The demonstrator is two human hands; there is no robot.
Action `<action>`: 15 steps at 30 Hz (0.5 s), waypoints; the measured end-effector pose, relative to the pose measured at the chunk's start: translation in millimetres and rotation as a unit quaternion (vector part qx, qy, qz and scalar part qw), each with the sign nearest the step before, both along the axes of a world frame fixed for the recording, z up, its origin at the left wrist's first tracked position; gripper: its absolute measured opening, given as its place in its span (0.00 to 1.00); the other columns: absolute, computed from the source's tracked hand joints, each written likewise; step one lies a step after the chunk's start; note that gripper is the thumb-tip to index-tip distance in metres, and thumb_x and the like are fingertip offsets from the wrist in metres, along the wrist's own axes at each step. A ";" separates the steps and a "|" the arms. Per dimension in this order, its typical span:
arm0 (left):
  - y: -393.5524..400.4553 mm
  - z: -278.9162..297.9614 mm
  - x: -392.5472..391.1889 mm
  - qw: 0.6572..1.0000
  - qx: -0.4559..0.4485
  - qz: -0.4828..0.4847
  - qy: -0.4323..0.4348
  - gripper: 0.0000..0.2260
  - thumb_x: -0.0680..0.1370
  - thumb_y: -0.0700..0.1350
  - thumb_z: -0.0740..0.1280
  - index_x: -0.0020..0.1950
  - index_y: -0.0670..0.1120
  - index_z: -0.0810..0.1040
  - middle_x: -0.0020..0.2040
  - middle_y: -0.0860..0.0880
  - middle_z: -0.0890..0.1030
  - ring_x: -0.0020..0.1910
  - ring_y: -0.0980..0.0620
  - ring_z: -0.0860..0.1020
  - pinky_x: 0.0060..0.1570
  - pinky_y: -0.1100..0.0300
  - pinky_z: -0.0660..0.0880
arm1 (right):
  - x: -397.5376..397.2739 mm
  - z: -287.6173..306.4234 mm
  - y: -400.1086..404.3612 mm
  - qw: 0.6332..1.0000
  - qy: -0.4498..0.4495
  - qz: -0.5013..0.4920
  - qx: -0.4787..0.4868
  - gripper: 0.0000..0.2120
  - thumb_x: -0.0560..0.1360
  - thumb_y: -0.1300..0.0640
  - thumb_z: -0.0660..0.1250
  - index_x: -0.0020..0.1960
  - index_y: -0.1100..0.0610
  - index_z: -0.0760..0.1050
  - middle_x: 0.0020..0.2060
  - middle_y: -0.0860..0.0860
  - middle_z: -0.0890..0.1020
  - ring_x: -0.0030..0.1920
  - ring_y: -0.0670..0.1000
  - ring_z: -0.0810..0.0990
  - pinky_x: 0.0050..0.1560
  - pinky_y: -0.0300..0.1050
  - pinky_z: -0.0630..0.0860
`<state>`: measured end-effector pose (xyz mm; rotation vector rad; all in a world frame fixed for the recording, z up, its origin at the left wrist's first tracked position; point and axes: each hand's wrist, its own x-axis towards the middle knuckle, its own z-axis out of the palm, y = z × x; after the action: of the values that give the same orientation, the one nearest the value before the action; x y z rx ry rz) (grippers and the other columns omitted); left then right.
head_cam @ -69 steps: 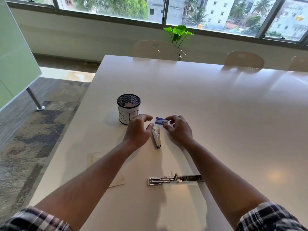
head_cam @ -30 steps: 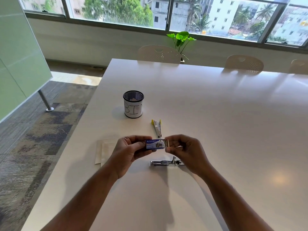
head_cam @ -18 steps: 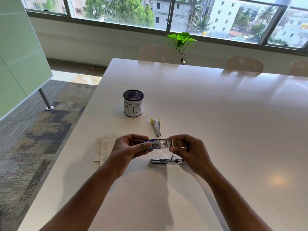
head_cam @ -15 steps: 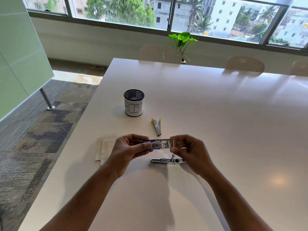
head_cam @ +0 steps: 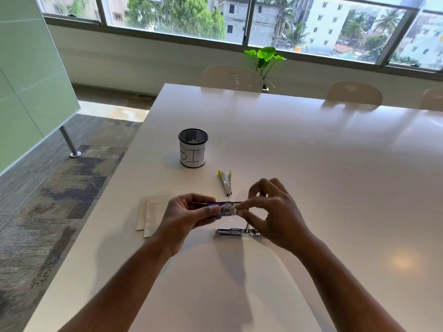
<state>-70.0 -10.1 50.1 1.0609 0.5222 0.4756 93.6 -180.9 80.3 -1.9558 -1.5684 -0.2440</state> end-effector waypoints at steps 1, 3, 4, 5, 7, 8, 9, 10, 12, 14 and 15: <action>-0.2 0.0 0.2 1.000 0.002 -0.002 0.002 0.17 0.66 0.35 0.78 0.53 0.34 0.82 0.48 0.34 0.87 0.42 0.42 0.88 0.39 0.61 0.83 | 0.0 0.0 -0.2 1.000 -0.003 0.002 -0.004 0.06 0.74 0.47 0.78 0.50 0.45 0.87 0.47 0.42 0.77 0.49 0.47 0.72 0.45 0.46 0.74; -0.6 0.2 0.0 1.000 0.007 -0.003 0.007 0.18 0.66 0.36 0.79 0.53 0.34 0.82 0.48 0.34 0.87 0.43 0.42 0.88 0.39 0.61 0.83 | -0.8 -0.3 0.2 1.000 -0.004 0.006 -0.012 0.05 0.73 0.48 0.78 0.48 0.46 0.87 0.47 0.42 0.77 0.50 0.47 0.72 0.45 0.46 0.75; -0.9 0.1 -0.1 1.000 0.010 -0.003 0.010 0.18 0.65 0.36 0.79 0.53 0.34 0.82 0.48 0.35 0.87 0.43 0.42 0.88 0.39 0.61 0.83 | -1.0 -0.2 0.3 1.000 -0.002 0.008 -0.015 0.04 0.73 0.48 0.78 0.47 0.46 0.86 0.47 0.42 0.77 0.50 0.48 0.73 0.45 0.46 0.75; -1.1 0.0 -0.2 1.000 0.012 -0.004 0.011 0.18 0.65 0.37 0.79 0.53 0.34 0.83 0.48 0.35 0.87 0.43 0.42 0.88 0.39 0.61 0.83 | -0.8 0.1 0.6 1.000 0.001 0.010 -0.018 0.04 0.74 0.48 0.78 0.47 0.46 0.85 0.47 0.42 0.77 0.51 0.48 0.73 0.46 0.46 0.75; -1.8 -0.1 0.1 1.000 0.014 -0.007 0.012 0.18 0.65 0.37 0.79 0.53 0.35 0.83 0.48 0.35 0.87 0.43 0.42 0.88 0.40 0.61 0.83 | -0.2 0.9 1.0 1.000 0.009 0.015 -0.025 0.03 0.74 0.48 0.77 0.46 0.46 0.84 0.47 0.42 0.77 0.51 0.47 0.73 0.48 0.45 0.75; -2.0 -0.3 0.7 1.000 0.013 -0.007 0.012 0.18 0.65 0.37 0.79 0.53 0.35 0.83 0.48 0.35 0.87 0.43 0.42 0.88 0.40 0.61 0.83 | 0.1 1.1 1.5 0.999 0.012 0.016 -0.028 0.03 0.74 0.49 0.76 0.46 0.47 0.84 0.47 0.41 0.77 0.51 0.47 0.73 0.49 0.44 0.75; -2.3 -0.6 1.4 1.000 0.011 -0.007 0.011 0.18 0.65 0.38 0.79 0.53 0.35 0.83 0.48 0.35 0.87 0.43 0.42 0.88 0.40 0.61 0.83 | 0.3 0.9 2.0 0.999 0.014 0.015 -0.028 0.03 0.75 0.49 0.76 0.46 0.47 0.84 0.48 0.41 0.77 0.51 0.47 0.73 0.49 0.43 0.74; -2.6 -1.0 2.3 1.000 0.007 -0.006 0.010 0.18 0.65 0.38 0.79 0.52 0.35 0.83 0.48 0.35 0.87 0.43 0.42 0.88 0.40 0.61 0.83 | 0.7 0.6 2.7 0.999 0.019 0.011 -0.027 0.03 0.75 0.50 0.76 0.47 0.47 0.84 0.48 0.42 0.77 0.52 0.47 0.73 0.50 0.43 0.74; -3.1 -1.9 3.4 1.000 0.004 -0.006 0.011 0.17 0.65 0.38 0.80 0.52 0.36 0.84 0.48 0.35 0.87 0.44 0.41 0.88 0.40 0.61 0.84 | 1.8 0.0 3.6 0.999 0.046 0.004 -0.012 0.03 0.75 0.52 0.76 0.47 0.49 0.84 0.48 0.43 0.77 0.52 0.48 0.74 0.51 0.40 0.72; -3.9 -3.0 4.1 1.000 0.003 -0.008 0.012 0.17 0.65 0.38 0.80 0.51 0.37 0.84 0.48 0.35 0.87 0.44 0.41 0.88 0.41 0.60 0.84 | 4.0 -1.3 3.4 0.994 0.102 0.005 0.027 0.03 0.76 0.54 0.76 0.48 0.49 0.83 0.47 0.44 0.79 0.51 0.48 0.76 0.48 0.36 0.70; -4.2 -3.8 4.5 1.000 0.000 -0.008 0.011 0.16 0.65 0.37 0.80 0.51 0.37 0.84 0.48 0.35 0.87 0.44 0.41 0.88 0.41 0.60 0.84 | 6.0 -2.1 3.3 0.988 0.144 0.001 0.051 0.03 0.76 0.55 0.76 0.47 0.49 0.83 0.47 0.44 0.80 0.49 0.49 0.78 0.46 0.34 0.69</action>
<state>-65.5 -14.3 46.3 1.0700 0.5334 0.4506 99.6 -177.7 78.2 -1.8197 -1.3444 -0.0367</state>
